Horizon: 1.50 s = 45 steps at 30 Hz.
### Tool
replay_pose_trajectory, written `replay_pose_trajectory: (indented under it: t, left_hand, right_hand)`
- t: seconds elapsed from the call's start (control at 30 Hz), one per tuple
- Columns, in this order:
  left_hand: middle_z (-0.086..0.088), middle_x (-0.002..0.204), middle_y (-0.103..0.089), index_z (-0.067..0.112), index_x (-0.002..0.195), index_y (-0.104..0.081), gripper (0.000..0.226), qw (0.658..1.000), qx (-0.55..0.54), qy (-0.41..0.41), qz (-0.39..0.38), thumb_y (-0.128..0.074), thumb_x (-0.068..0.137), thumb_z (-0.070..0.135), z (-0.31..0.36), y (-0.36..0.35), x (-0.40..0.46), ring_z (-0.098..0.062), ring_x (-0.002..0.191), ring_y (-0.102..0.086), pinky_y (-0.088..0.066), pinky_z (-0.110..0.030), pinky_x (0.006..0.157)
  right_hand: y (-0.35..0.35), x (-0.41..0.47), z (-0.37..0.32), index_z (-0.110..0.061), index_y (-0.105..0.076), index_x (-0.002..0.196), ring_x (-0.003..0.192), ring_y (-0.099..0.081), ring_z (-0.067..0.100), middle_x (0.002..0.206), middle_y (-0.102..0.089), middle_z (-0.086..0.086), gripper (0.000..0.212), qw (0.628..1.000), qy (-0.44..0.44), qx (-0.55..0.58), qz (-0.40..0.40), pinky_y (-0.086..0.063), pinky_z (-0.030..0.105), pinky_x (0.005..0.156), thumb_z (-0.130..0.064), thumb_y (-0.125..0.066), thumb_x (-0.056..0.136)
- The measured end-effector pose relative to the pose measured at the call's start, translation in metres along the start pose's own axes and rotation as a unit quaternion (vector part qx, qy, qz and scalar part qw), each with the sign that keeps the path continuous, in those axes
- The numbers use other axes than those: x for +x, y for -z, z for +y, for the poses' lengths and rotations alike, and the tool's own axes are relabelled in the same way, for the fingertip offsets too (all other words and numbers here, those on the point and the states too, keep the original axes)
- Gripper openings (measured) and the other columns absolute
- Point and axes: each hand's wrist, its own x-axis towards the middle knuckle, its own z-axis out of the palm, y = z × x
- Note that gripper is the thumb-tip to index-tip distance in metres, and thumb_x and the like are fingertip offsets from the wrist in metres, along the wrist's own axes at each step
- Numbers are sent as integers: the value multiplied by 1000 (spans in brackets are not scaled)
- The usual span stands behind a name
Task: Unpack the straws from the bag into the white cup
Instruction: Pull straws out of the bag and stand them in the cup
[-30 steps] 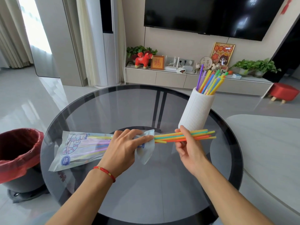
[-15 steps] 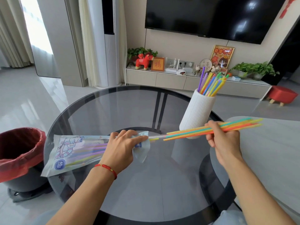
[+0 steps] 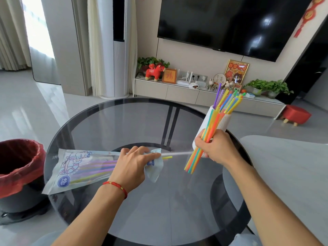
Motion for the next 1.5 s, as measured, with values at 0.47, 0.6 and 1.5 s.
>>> replay_pose_trajectory:
  t: [0.47,0.6,1.5]
  left_hand:
    - [4,116,-66,42,123,-63,69,1000,-2,-3,-7,-64,71,-2,3,-2,1,-25,95,-60,-44,-43,79]
    - [3,111,-68,40,119,-66,70,1000,-3,-4,-5,-65,66,-6,5,-3,0,-26,89,-62,-47,-44,75]
    - [3,106,-69,39,117,-67,72,1000,-4,-12,-1,-72,61,-6,3,-7,-1,-25,84,-64,-48,-42,70]
  right_hand:
    - [95,27,13,-12,-71,72,36,-54,12,48,-64,2,16,914,41,315,254,-39,21,34,-14,-69,88]
    - [127,45,1,-9,-66,75,40,-58,14,53,-66,-1,13,889,51,335,307,-41,21,36,-17,-72,83]
    - [110,82,-24,-5,-74,91,76,-74,24,83,-75,13,31,977,-29,-30,209,-59,29,64,-35,-72,85]
